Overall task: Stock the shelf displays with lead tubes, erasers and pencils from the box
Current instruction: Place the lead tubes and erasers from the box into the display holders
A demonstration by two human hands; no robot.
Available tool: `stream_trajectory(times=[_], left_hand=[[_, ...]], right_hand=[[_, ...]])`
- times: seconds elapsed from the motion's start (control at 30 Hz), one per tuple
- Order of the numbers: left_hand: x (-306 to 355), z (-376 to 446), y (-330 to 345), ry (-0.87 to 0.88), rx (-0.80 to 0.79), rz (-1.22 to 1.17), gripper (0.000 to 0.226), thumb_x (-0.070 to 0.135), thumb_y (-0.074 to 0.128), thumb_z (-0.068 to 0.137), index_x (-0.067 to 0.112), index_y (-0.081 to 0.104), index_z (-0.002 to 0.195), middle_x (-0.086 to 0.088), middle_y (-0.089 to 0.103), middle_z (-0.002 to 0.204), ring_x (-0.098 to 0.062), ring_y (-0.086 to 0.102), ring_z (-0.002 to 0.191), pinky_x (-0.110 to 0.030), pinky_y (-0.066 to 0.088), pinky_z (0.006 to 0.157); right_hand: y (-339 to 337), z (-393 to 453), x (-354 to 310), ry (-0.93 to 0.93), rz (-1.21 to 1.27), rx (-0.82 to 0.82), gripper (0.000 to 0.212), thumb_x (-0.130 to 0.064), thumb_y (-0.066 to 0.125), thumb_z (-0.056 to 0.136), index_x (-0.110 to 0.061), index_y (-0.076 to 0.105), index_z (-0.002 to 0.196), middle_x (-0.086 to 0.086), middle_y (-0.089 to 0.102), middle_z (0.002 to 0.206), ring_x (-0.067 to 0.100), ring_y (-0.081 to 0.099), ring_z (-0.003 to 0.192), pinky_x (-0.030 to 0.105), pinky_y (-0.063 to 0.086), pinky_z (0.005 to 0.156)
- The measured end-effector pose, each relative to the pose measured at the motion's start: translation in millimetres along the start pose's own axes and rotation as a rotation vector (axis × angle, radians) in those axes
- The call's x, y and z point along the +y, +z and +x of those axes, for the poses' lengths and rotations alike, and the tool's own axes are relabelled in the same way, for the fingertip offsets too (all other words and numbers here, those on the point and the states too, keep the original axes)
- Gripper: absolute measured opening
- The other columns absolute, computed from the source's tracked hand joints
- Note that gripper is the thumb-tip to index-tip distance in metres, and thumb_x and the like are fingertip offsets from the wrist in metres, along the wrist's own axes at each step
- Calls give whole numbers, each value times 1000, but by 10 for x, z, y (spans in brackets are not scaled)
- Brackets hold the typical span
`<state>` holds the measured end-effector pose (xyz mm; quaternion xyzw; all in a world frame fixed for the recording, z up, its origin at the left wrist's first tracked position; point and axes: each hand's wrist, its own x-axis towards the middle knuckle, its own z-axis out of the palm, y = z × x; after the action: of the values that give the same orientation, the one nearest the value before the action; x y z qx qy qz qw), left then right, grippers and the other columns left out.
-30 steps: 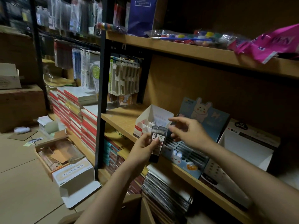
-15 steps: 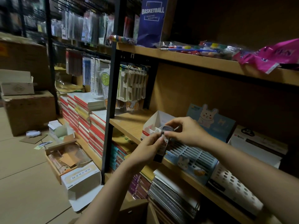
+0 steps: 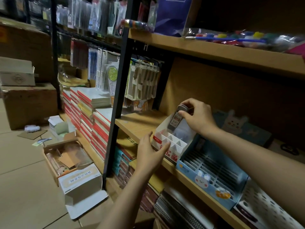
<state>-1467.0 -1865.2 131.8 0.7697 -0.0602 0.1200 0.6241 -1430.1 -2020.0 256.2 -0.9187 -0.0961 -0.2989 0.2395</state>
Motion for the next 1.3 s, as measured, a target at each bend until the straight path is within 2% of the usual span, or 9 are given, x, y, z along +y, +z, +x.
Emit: stream_trajectory(times=[0.2,0.33,0.47,0.6,0.77,1.03,1.13,1.2,1.3], left_hand=[[-31,61,104,13,17,-11,93,53,72,78,16,26,150,-3,40,147,-15,42,131,-39,43,107],[-70,44,159,48,12,8,95,58,69,79,18,21,151,-2,38,148,-17,40,134,-40,41,109],[-59,15,254,96,54,15,94,64,62,80,27,15,152,2,33,150,-14,34,136,-32,35,108],[-74,4,308,106,52,27,91,66,59,80,34,14,151,4,32,148,-12,31,135,-30,33,106],[-115,22,293,93,19,27,92,68,58,79,36,12,152,3,34,145,-13,32,133,-29,34,105],[-67,9,250,97,-25,45,90,60,60,84,31,11,154,1,29,151,-15,30,138,-37,35,112],[4,-69,124,151,-12,44,77,49,61,89,27,23,152,2,26,155,-15,28,141,-43,35,113],[60,-165,-22,248,20,73,61,42,62,90,26,38,144,6,38,147,-11,36,135,-41,41,108],[94,-424,-237,331,-43,73,36,33,63,90,28,54,124,12,56,122,-4,54,112,-35,52,93]], right_hand=[[211,82,113,32,-100,-86,16,-20,74,84,-26,67,97,-10,65,89,8,63,84,15,48,68],[257,138,133,118,-122,-102,29,-25,81,77,-23,63,100,-6,67,89,10,64,81,21,49,68],[289,126,124,99,-174,-146,26,-25,84,73,-23,63,87,-7,66,80,11,65,77,20,50,62],[308,69,103,68,-305,-167,24,-28,80,79,-18,69,97,2,69,95,21,66,89,38,58,75],[280,55,37,-107,-582,-94,26,-38,70,87,-20,71,105,6,57,113,27,60,99,36,52,75],[224,-103,63,-55,-552,-134,32,-34,58,94,-20,65,121,8,52,122,28,51,111,43,46,92],[74,-289,-12,-47,-397,-63,37,-26,58,94,-20,57,130,4,49,129,23,47,119,42,41,100],[-23,-532,-134,-80,-230,65,32,-21,60,93,-19,61,124,1,52,121,17,51,111,36,46,95],[-66,-1116,-357,-141,59,218,22,-17,63,91,-20,64,112,-7,55,111,2,55,93,12,49,76]])
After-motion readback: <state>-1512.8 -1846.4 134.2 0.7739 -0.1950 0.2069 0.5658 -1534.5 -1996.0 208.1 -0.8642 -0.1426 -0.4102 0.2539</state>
